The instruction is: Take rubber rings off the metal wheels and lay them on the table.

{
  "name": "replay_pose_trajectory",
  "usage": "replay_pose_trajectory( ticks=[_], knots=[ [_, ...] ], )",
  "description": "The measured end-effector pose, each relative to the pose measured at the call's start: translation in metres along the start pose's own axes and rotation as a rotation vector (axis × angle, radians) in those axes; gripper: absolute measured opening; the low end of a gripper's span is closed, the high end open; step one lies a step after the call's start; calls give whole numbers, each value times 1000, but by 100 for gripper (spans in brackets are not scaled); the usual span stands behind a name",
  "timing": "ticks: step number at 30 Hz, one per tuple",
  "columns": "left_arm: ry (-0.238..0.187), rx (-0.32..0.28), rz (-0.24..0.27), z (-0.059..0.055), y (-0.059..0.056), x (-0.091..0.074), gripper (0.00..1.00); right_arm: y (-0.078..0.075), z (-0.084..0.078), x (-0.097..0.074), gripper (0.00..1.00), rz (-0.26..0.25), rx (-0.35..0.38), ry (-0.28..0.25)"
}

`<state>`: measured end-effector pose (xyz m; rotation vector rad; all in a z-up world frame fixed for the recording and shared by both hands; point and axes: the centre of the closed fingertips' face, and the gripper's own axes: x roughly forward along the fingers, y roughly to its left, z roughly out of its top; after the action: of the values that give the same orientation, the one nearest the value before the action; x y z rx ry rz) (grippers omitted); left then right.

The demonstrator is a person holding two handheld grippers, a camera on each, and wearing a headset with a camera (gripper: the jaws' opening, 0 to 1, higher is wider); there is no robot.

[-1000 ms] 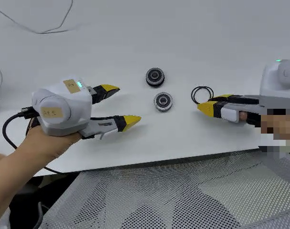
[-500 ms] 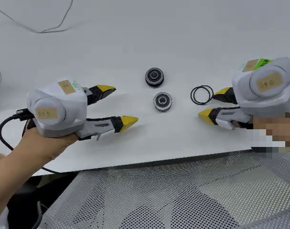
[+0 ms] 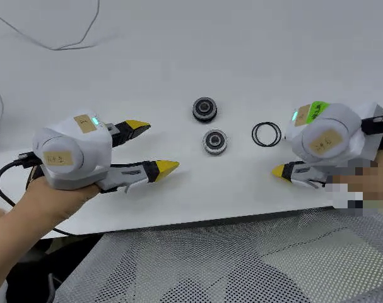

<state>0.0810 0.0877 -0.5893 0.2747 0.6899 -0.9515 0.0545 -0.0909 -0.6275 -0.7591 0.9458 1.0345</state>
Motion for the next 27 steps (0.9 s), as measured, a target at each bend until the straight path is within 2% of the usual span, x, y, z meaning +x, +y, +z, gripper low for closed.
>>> replay_pose_trajectory(
  ticks=[1,2,5,7,12,14,19,27],
  knots=[
    [-1,-1,0,0,0,0,54,0,-1,-1,45,-5,-32,11],
    [-2,-2,0,1,0,0,54,3,-1,-1,45,9,-11,1],
    [-6,-2,1,2,0,-1,54,-2,6,-6,45,-8,30,-42],
    [-4,-3,4,1,0,-1,55,-5,17,-10,44,-15,82,-98],
    [-2,-1,10,-1,3,-3,55,-8,36,-15,41,-1,144,-176],
    [-7,-1,21,-1,5,-3,57,-9,50,-17,41,13,204,-247],
    [-14,1,26,3,7,-3,55,-13,73,-24,40,29,328,-350],
    [-43,29,35,19,13,4,46,-16,84,-21,34,36,360,-379]
  ],
)
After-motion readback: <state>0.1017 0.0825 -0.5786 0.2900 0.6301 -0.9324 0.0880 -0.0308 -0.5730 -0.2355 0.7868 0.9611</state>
